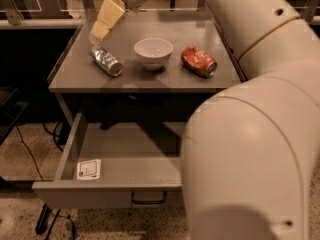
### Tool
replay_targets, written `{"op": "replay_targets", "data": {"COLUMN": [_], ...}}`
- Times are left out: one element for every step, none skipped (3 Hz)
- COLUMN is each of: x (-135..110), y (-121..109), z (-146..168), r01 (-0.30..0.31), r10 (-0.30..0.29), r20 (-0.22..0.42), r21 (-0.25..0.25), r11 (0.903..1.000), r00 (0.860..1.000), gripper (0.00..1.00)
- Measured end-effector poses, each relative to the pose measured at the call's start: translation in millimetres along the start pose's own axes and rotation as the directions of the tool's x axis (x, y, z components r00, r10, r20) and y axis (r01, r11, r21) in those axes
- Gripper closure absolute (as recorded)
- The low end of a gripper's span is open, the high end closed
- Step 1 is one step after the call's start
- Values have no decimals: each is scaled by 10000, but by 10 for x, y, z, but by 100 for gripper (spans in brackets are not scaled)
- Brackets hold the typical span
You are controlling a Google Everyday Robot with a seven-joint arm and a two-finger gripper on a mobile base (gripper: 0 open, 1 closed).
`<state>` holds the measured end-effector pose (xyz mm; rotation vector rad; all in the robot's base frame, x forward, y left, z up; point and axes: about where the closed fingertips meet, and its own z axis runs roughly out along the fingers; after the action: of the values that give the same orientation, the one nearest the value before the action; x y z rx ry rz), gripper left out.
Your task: Place redbull can into top drawer
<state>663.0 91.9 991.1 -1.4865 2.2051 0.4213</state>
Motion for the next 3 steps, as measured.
{"op": "replay_targets", "data": {"x": [-492, -570, -523], "y": [-94, -141, -233], "z": [468, 488, 602], "r01": [319, 321, 89], "r10": [-310, -300, -63], "r20": [148, 411, 451], "r21": [-638, -506, -586], "r11": [9975, 9982, 9982], "r00": [9994, 9987, 9990], "gripper": [0, 0, 0]}}
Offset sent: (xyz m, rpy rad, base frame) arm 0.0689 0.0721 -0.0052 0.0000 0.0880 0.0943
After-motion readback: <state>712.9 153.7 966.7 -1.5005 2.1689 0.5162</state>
